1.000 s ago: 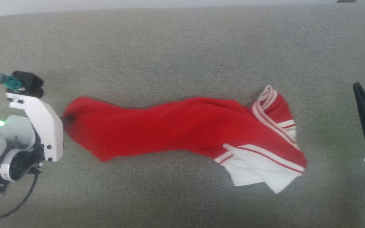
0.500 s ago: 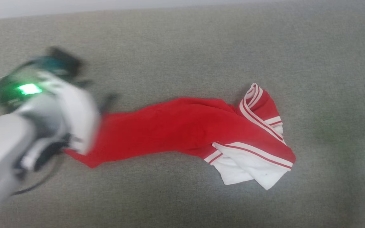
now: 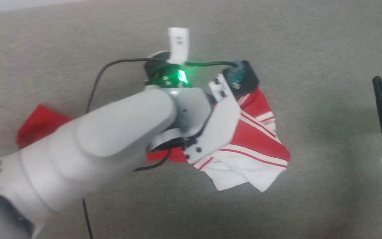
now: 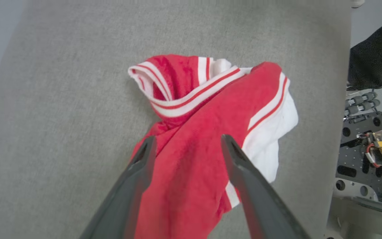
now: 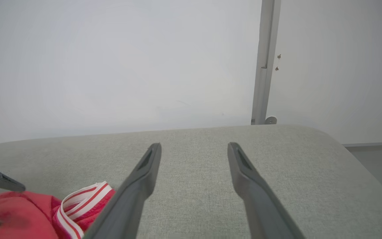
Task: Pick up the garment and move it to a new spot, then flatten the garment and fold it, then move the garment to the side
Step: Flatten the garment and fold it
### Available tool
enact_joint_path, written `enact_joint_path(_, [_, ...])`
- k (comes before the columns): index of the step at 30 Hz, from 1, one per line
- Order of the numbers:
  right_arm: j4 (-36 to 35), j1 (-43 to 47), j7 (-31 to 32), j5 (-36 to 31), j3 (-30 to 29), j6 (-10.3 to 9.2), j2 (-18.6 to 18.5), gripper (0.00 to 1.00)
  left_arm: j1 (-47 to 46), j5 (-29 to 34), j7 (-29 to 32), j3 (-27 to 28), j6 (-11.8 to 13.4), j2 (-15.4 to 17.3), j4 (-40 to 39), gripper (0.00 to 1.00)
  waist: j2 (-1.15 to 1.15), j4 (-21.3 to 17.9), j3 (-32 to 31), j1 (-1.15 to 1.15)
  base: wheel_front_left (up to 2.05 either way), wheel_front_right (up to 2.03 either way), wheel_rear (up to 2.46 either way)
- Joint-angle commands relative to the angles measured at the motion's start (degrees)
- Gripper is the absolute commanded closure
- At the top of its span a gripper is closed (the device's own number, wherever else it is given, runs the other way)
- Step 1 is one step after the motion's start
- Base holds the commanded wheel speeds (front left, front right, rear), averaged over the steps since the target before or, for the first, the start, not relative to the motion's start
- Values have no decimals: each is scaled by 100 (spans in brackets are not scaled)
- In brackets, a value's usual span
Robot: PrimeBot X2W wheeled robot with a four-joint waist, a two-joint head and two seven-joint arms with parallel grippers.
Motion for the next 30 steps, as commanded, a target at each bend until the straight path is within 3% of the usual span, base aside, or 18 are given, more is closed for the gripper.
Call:
enact_joint_path(1, [34,-80,-65,33,10,-4,29,0,-66,-76,42,-67,-34,-57,95,0,0,-160,87,0,0,0,0])
enact_joint_path(8, [243,-177,-260,123,149,-3,25,0,0,-44,194,-343,-41,-147,292,0,0,-415,198,0,0,0,0])
enact_joint_path(9, [271,-188,-282,136,164,-4,17,0,72,-96,210,-351,-42,-151,324,33,0,-429,208,0,0,0,0])
enact_joint_path(11, [315,-207,-315,145,195,-3,-2,0,165,-13,328,-350,-42,-140,347,75,0,-446,228,0,0,0,0])
enact_joint_path(12, [331,-212,-334,153,206,-3,-13,0,211,14,390,-347,-43,-128,358,100,0,-449,235,0,0,0,0])
enact_joint_path(16, [355,-277,-345,160,216,-3,-71,0,212,-134,165,-345,-42,-154,452,100,0,-379,235,0,0,0,0])
enact_joint_path(21, [356,-243,-299,138,182,-3,-126,0,-79,-547,-537,-92,-39,-60,813,100,0,-200,156,0,0,0,0])
enact_joint_path(22, [349,-228,-290,137,176,-3,-131,0,-126,-636,-652,5,-39,17,902,100,0,-170,139,0,0,0,0])
enact_joint_path(25, [303,-159,-216,145,217,-4,-114,0,-147,-1137,-1098,600,-8,688,1838,100,0,-51,55,0,0,0,0])
enact_joint_path(30, [273,-225,-178,153,293,-3,-85,0,-11,-1188,-1297,786,216,922,2702,100,0,-82,78,0,0,0,0])
